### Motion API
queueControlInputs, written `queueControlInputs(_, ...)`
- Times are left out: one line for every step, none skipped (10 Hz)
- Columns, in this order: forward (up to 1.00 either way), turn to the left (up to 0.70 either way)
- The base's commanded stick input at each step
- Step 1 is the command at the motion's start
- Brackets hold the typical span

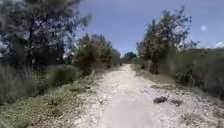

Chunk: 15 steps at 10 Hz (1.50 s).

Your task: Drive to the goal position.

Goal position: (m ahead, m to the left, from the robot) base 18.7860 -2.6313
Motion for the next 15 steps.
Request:
queueControlInputs(0.5, 0.0)
queueControlInputs(0.5, 0.0)
queueControlInputs(0.5, 0.0)
queueControlInputs(0.5, 0.0)
queueControlInputs(0.5, 0.0)
queueControlInputs(0.5, 0.0)
queueControlInputs(0.5, 0.0)
queueControlInputs(0.5, -0.06)
queueControlInputs(0.5, -0.13)
queueControlInputs(0.5, -0.31)
queueControlInputs(0.5, -0.5)
queueControlInputs(0.5, -0.49)
queueControlInputs(0.5, -0.22)
queueControlInputs(0.5, 0.0)
queueControlInputs(0.5, 0.0)
